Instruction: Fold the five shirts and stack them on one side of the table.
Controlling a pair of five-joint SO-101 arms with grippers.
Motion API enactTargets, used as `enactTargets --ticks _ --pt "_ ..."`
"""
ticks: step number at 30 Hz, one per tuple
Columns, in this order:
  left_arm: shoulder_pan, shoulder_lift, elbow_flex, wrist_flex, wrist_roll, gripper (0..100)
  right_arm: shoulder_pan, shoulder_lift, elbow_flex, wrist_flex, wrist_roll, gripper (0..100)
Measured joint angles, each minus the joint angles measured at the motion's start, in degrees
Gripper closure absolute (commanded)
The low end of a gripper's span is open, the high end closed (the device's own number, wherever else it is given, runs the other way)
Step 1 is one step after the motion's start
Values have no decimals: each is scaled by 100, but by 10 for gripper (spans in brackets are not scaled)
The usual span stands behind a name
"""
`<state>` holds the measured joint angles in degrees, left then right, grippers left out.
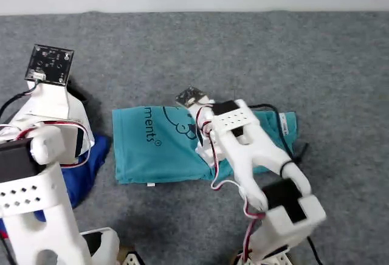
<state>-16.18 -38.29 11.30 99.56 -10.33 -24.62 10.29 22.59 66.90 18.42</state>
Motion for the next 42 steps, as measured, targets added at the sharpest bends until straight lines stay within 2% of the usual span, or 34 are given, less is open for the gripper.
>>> enactTargets --ticks 4,11,18,24,30,38,42 --pt "0 0 0 0 0 994 -9 114 -352 211 0 989" --pt "0 0 0 0 0 994 0 123 -1767 1424 0 989" --pt "-501 35 193 0 0 989 -211 114 -2936 2321 0 989" --pt "-492 958 941 -457 18 844 -141 105 -3341 3156 0 989" --pt "-369 2171 949 -993 589 791 510 -185 -3385 3349 -237 989" --pt "642 3552 369 -1081 976 791 1512 -1248 -3385 3358 -413 989" --pt "879 4308 -167 -1125 1046 792 2189 -1723 -3385 3358 -413 989"
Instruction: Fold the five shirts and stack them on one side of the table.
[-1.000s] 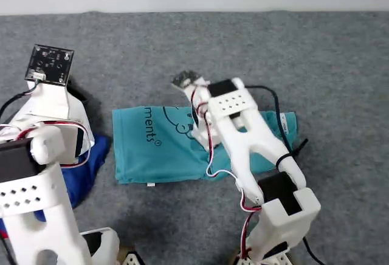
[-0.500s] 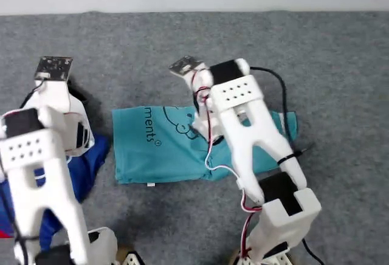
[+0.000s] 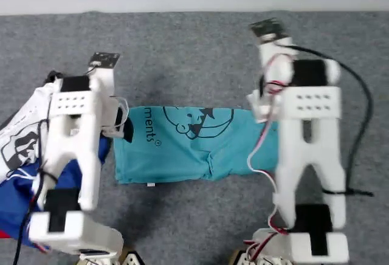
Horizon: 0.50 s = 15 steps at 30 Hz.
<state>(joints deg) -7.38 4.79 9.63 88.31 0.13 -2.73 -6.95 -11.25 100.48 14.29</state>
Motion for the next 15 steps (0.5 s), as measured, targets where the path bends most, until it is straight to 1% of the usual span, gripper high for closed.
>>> enactTargets --ticks 2,5,10,15 --pt "0 369 -237 0 18 792 343 -229 88 0 0 989" --pt "-9 800 -484 -9 18 792 642 -589 510 0 0 989" --pt "9 1319 -765 -9 18 792 888 -1231 1354 0 79 989" --pt "18 1873 -1029 -18 18 793 958 -1846 1785 0 158 989"
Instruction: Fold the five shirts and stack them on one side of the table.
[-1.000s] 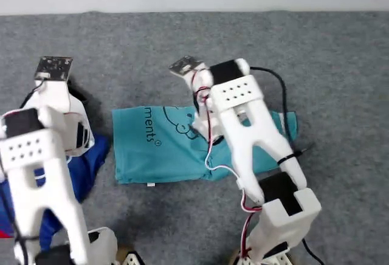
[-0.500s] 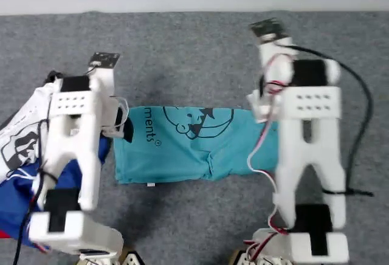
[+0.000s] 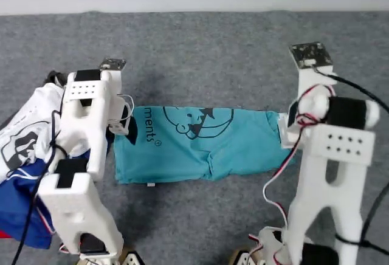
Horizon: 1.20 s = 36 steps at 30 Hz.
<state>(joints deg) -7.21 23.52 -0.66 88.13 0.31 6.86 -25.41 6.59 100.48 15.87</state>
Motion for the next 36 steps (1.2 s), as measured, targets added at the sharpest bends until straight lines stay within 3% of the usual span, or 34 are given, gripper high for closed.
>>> enactTargets --ticks 7,14,17,23,36 --pt "0 809 -132 -18 0 796 0 -396 9 0 0 989" --pt "114 1178 -325 18 220 925 193 -404 9 0 0 989" --pt "299 1178 -369 26 220 998 501 -404 9 0 18 989" --pt "589 1240 -475 44 246 995 1248 -404 9 0 88 989" --pt "1415 255 -1697 1020 255 995 2963 -413 -281 0 1336 989"
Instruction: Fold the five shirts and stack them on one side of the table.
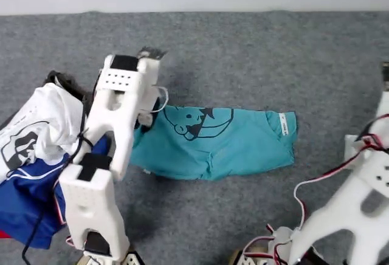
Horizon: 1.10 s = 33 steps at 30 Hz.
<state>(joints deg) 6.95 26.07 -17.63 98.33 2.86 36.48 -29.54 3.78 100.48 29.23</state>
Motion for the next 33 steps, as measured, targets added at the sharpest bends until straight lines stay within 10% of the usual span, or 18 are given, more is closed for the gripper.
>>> enactTargets --ticks 33 --pt "3226 545 -1952 -580 220 995 1204 0 1890 -1292 264 989"
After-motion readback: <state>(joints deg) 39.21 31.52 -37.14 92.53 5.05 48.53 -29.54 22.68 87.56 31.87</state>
